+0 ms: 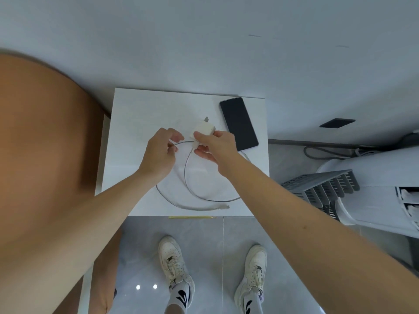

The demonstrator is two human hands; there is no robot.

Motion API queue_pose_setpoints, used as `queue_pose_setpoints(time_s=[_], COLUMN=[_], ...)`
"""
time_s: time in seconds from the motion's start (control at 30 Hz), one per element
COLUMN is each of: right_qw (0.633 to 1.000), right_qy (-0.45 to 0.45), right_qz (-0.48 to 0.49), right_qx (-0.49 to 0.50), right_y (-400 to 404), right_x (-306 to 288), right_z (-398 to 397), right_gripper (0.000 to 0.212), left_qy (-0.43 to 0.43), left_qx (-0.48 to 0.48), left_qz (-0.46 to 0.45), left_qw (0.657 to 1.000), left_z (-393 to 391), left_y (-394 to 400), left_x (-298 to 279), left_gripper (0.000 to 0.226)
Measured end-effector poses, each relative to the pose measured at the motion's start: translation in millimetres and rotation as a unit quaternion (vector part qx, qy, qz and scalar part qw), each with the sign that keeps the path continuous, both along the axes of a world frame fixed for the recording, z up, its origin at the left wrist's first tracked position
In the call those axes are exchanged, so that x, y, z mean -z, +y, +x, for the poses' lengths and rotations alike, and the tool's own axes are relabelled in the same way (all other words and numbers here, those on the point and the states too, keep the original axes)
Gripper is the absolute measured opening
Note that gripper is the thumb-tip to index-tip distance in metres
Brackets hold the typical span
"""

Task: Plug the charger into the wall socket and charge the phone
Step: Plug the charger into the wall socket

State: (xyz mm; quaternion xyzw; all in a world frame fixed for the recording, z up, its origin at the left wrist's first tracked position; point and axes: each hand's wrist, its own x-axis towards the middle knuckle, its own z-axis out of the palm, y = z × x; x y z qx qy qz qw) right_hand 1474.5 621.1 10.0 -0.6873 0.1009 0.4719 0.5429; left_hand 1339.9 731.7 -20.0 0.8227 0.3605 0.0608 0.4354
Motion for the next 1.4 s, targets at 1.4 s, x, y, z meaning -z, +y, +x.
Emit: queue_pose_setpoints(time_s=[1.4], right_qw=[0.976], right_qy=[0.133], right_qz=[0.149], right_qx=[0.085], right_y=[-239], right_x=[-44], right_z=[85], right_gripper=[0.008], left_qy=[-0.006], left_qx=[0.152], left_qz=[0.102], left_qw=[0.983], left_z=[-4], left_y=[-237], left_x=[-51], left_gripper=[0.030])
